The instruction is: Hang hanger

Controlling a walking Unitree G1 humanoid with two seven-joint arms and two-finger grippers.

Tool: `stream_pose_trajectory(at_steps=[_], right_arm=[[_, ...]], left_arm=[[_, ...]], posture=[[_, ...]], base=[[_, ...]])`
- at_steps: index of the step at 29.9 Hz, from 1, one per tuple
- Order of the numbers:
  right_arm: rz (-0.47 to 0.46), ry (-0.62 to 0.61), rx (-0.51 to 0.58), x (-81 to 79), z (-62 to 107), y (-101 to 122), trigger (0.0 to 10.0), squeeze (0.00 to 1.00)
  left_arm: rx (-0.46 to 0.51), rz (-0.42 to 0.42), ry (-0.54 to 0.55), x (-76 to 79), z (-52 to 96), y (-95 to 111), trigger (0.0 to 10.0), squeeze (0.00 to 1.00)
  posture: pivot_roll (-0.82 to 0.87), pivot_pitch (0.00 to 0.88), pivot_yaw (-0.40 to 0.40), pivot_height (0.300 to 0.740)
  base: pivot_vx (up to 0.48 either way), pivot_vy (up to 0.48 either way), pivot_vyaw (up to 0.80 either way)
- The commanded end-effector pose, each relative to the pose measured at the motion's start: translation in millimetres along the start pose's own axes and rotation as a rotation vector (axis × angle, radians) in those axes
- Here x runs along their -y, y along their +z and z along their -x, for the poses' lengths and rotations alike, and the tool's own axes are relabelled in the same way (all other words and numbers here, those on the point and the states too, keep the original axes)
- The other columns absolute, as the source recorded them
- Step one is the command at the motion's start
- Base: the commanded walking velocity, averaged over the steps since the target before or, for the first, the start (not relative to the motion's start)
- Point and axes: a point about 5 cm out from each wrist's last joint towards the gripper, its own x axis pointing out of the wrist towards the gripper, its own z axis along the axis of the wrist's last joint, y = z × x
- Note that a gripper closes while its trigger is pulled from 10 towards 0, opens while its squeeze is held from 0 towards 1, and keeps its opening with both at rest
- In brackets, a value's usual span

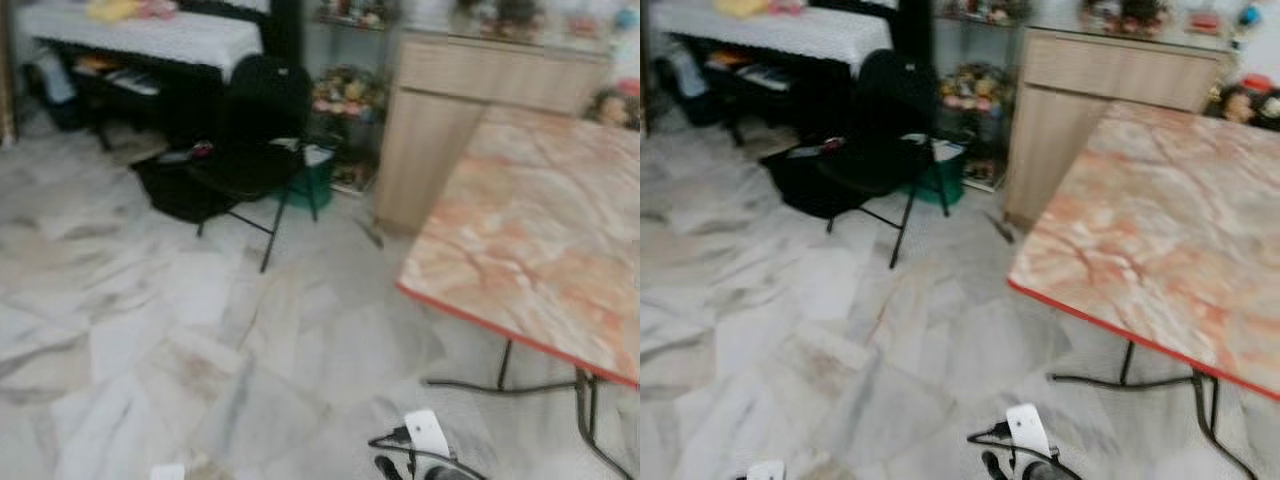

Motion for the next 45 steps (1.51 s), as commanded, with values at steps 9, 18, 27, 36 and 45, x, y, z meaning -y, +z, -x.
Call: stream_pose_trajectory(at_steps=[9,18,27,36,45], right_arm=[[-0.006,0.012,0.011,-5.6,-1.4,3.8,10.0,0.00],[-0.005,0.010,0.012,-4.6,-1.4,4.8,10.0,0.00],[-0.027,0.008,0.023,-4.4,-1.3,5.5,10.0,0.00],[-0.036,0.000,0.026,-4.0,-1.3,5.3,10.0,0.00],[-0.041,-0.002,0.029,-4.4,-1.4,5.5,10.0,0.00]], left_arm=[[-0.027,-0.007,0.009,-7.7,2.4,-8.4,10.0,0.00],[-0.025,0.003,0.008,-6.2,2.1,-7.9,10.0,0.00],[-0.023,0.003,0.005,-5.5,1.9,-7.2,10.0,0.00],[-0.018,-0.003,0.007,-3.6,1.2,-5.0,10.0,0.00],[-0.019,-0.002,0.006,-0.7,0.6,-4.0,10.0,0.00]], posture=[[-0.10,0.000,0.031,0.740],[-0.10,0.000,0.026,0.740],[-0.10,0.000,0.024,0.740],[-0.09,0.000,0.025,0.740],[-0.09,0.000,0.027,0.740]], base=[[0.000,0.000,-0.75],[0.000,0.000,-0.75],[0.000,0.000,-0.51],[0.000,0.000,0.00],[0.000,0.000,0.00]])
